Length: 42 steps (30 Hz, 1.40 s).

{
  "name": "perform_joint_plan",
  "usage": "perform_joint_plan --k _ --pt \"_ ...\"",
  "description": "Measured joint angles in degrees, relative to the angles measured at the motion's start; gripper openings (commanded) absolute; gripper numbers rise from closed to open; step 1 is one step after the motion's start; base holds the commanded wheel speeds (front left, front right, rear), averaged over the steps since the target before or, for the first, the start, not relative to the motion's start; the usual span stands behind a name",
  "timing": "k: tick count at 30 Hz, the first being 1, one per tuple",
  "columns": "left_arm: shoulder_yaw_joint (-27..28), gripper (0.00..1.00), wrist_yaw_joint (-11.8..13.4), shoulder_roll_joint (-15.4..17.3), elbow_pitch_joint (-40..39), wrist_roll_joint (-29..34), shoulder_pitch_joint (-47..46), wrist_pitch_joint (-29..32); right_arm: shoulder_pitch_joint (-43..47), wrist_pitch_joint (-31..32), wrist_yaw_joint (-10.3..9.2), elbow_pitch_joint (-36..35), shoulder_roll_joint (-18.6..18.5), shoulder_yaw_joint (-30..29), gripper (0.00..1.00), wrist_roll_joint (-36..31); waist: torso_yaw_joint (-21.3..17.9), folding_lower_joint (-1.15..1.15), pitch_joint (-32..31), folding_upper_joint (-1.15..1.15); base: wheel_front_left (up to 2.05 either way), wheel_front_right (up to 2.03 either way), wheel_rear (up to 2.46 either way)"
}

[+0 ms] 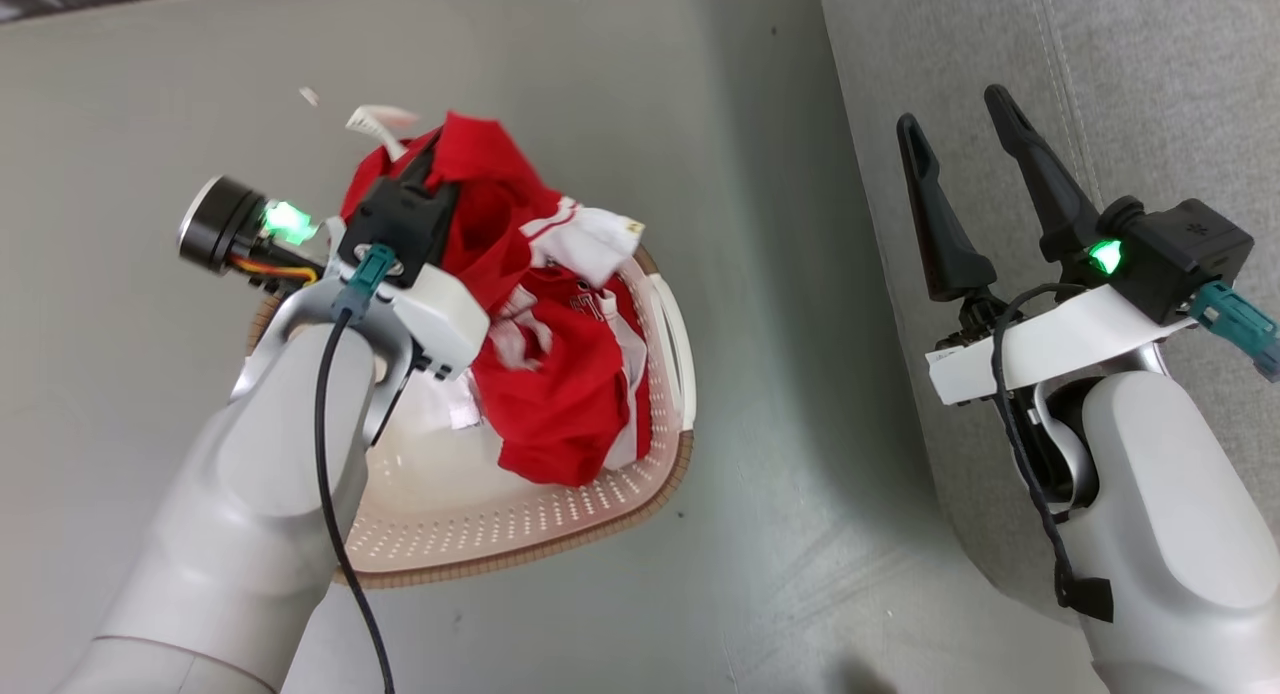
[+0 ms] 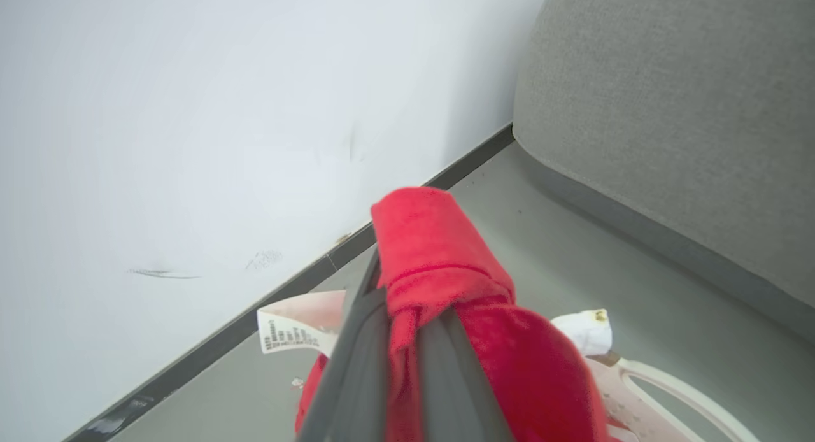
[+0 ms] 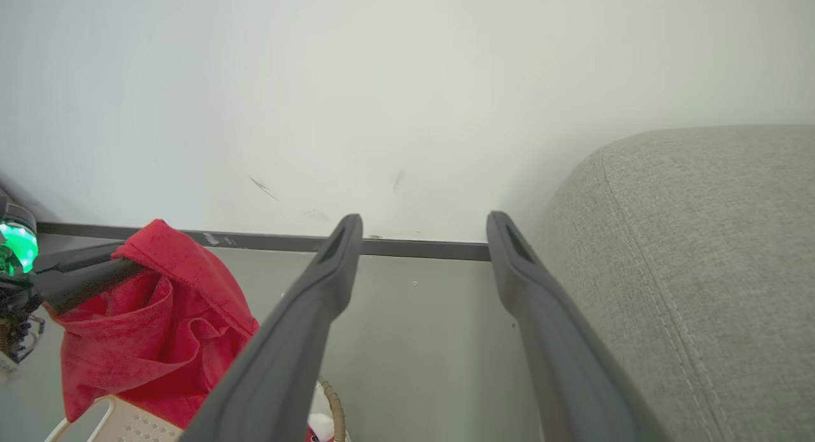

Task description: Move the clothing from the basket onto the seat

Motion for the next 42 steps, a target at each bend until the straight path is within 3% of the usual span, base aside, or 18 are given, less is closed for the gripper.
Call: perform_joint_plan --k 11,21,33,42 --pt "-0.49 0.00 -3.56 -0.40 -5.04 -2.49 -0.74 -0.15 0.04 0.00 0.00 3.24 -2.92 1.56 1.00 -1.63 2.76 0.00 -6.37 0.00 0.00 0.00 0.00" --pt "-2.27 0.00 -5.31 -0.82 -8.45 -4.24 -0.72 2.41 0.21 0.00 0.00 6.37 -7.39 6.14 1.00 -2.91 4.89 0.00 -12.56 0.00 0.00 0.00 0.00" --pt "-6.46 0.00 -6.98 -1.78 -14.03 -6.55 -0.49 5.52 -0.10 0.00 0.01 9.94 -10.58 19.09 1.00 -2.93 7.02 0.00 -19.63 0.00 0.00 0.00 0.00" --pt "-9.68 0.00 -7.30 -1.94 -17.62 -9.20 2.73 8.53 -3.65 0.00 0.01 12.18 -10.83 25.87 1.00 -1.20 8.32 0.00 -24.26 0.00 0.00 0.00 0.00"
